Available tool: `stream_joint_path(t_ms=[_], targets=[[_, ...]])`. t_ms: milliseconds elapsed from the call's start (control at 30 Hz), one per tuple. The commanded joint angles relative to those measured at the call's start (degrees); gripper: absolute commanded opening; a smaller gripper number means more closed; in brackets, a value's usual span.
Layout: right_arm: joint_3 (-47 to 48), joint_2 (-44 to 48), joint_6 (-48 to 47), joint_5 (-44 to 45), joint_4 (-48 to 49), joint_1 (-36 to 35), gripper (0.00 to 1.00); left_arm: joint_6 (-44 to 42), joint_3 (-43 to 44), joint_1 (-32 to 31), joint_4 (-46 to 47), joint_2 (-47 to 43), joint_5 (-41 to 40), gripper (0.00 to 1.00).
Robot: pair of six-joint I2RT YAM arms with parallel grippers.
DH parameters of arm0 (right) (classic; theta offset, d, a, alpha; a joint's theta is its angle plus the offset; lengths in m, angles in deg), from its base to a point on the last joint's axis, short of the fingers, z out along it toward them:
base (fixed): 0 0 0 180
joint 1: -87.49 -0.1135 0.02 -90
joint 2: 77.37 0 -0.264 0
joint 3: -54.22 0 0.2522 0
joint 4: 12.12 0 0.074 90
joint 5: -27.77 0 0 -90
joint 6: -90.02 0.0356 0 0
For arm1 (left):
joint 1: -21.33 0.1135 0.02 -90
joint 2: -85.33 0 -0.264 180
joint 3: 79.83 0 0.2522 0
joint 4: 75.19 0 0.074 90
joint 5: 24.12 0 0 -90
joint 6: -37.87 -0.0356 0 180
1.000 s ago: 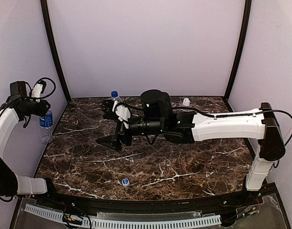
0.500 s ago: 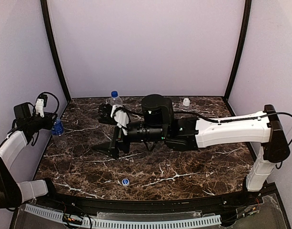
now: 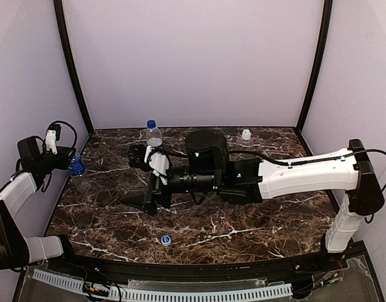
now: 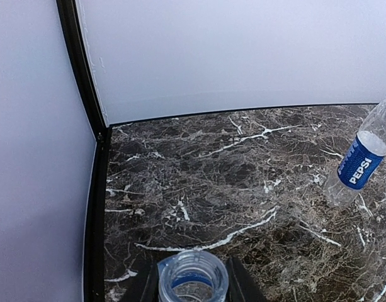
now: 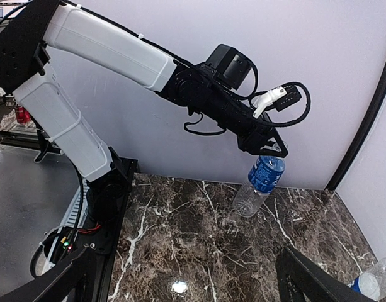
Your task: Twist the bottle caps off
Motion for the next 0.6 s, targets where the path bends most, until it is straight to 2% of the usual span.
stream_joint_path(t_ms=[0, 133, 200, 333, 433, 500, 567], targets=[[-1.04, 1.96, -1.11, 0.49, 0.82, -0.42, 0.99, 1.78, -1.71, 0.45, 1.63, 1.30, 1.06, 0.01], [-1.28, 2.04, -1.24, 0.32, 0.78, -0.43, 0.99, 0.70, -2.43, 0.47, 1.58, 1.49, 1.03, 0.01], [-1.49, 2.30, -1.46, 0.27, 1.03, -0.50, 0.99, -0.11, -2.91, 0.47, 1.70, 1.20, 1.88, 0.08], [-1.50, 2.32, -2.00, 0.17, 1.19, -0.49, 0.99, 0.20, -3.20, 0.47, 1.89, 0.97, 1.74, 0.32], [-1.41, 2.31, -2.10, 0.17, 1.24, -0.48, 0.99, 1.98, -2.98, 0.47, 2.35, 0.56, 0.58, 0.56], [-1.43, 2.36, -2.17, 0.22, 1.19, -0.45, 0.99, 4.47, -2.68, 0.47, 2.70, 0.05, 0.03, 0.65], [-1.62, 2.44, -2.18, 0.27, 1.20, -0.47, 0.99, 5.60, -1.95, 0.47, 2.50, -0.20, -0.36, 0.68]])
